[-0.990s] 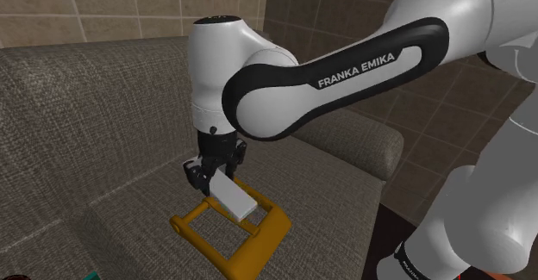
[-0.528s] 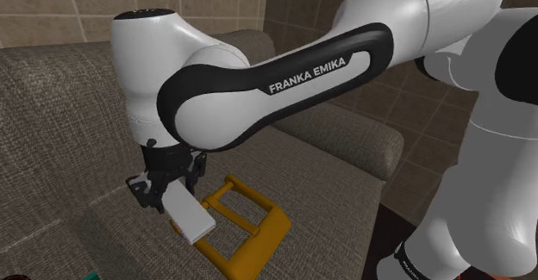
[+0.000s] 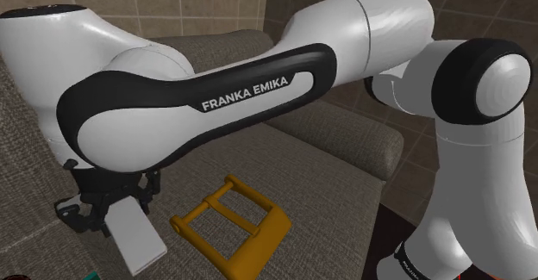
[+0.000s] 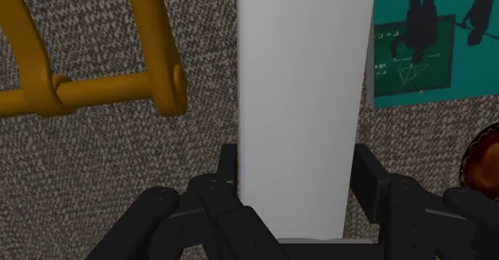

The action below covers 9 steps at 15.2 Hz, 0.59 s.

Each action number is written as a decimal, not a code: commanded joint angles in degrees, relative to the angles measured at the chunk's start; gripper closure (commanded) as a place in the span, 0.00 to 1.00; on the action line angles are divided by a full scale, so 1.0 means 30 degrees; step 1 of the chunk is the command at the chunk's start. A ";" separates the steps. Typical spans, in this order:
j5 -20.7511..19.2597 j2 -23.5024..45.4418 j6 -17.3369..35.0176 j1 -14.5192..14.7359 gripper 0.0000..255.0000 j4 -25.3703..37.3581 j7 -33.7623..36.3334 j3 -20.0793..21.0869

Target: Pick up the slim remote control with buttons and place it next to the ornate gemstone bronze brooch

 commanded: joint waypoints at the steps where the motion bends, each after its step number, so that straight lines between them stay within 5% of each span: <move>1: -0.0171 0.0356 0.0244 0.0182 1.00 0.0087 0.0166 -0.0076; 9: -0.0539 0.0923 0.1953 0.0153 1.00 -0.1140 0.0445 -0.0298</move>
